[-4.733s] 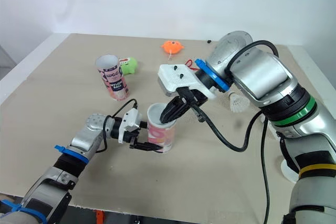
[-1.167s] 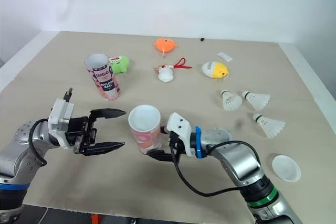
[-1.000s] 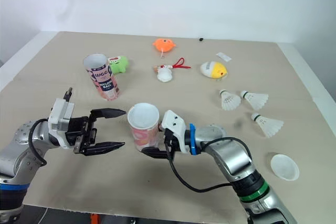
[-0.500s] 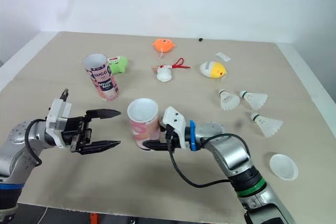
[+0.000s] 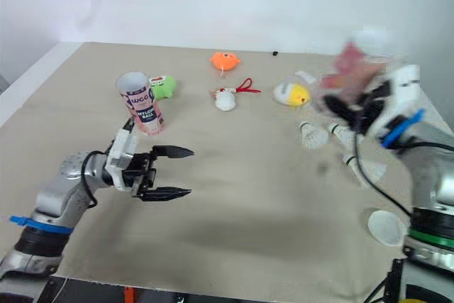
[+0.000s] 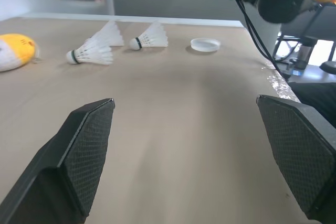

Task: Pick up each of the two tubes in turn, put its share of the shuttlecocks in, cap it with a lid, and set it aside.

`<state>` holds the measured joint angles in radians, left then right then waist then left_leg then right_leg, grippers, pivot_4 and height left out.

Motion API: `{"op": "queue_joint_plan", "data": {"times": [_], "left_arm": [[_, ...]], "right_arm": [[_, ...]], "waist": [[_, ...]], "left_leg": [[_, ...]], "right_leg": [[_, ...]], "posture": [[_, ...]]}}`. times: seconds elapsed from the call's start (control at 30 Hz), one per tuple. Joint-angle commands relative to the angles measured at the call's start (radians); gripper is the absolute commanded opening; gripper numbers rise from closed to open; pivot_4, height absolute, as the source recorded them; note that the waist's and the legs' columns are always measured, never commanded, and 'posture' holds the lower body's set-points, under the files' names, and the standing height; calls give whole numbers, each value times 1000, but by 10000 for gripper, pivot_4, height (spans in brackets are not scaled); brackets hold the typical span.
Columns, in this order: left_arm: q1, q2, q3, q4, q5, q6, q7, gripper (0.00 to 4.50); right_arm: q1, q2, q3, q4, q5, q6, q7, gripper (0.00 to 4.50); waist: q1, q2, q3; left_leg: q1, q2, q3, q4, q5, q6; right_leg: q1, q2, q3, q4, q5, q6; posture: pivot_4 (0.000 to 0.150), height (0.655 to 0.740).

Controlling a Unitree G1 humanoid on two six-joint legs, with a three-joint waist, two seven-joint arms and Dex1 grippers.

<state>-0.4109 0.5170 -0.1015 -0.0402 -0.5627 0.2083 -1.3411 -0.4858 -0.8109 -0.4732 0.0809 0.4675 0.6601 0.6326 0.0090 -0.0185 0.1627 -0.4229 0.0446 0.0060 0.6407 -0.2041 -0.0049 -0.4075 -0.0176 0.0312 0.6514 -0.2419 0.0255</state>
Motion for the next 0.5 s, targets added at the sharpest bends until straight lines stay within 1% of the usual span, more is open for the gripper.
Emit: {"op": "queue_joint_plan", "data": {"times": [0.03,0.2,0.4,0.5], "left_arm": [[-74,-48,-37,51,32,-45,-28,45000],[-158,-124,-91,130,63,-71,-64,45000],[-217,-186,-109,196,88,-106,-83,45000],[-250,-231,-92,221,85,-104,-45,45000]], "right_arm": [[-18,-33,-122,97,-34,-19,-142,26494],[-21,-50,-218,276,-64,-82,-271,26494],[53,-33,-219,342,-85,-130,-304,26494],[102,-21,-211,371,-110,-169,-328,26494]], "waist": [[-2,0,0],[-6,3,0],[-12,4,0],[-19,5,0]], "left_leg": [[0,0,1,0,0,0],[2,0,7,-1,0,1],[5,0,13,-1,-2,3],[7,0,18,-1,-2,3]], "right_leg": [[0,0,1,0,0,0],[-1,1,7,0,1,2],[-1,1,15,0,2,4],[-1,1,19,0,2,6]], "posture": [[1500,7400],[1500,7400],[1500,7400],[1500,7400]]}}
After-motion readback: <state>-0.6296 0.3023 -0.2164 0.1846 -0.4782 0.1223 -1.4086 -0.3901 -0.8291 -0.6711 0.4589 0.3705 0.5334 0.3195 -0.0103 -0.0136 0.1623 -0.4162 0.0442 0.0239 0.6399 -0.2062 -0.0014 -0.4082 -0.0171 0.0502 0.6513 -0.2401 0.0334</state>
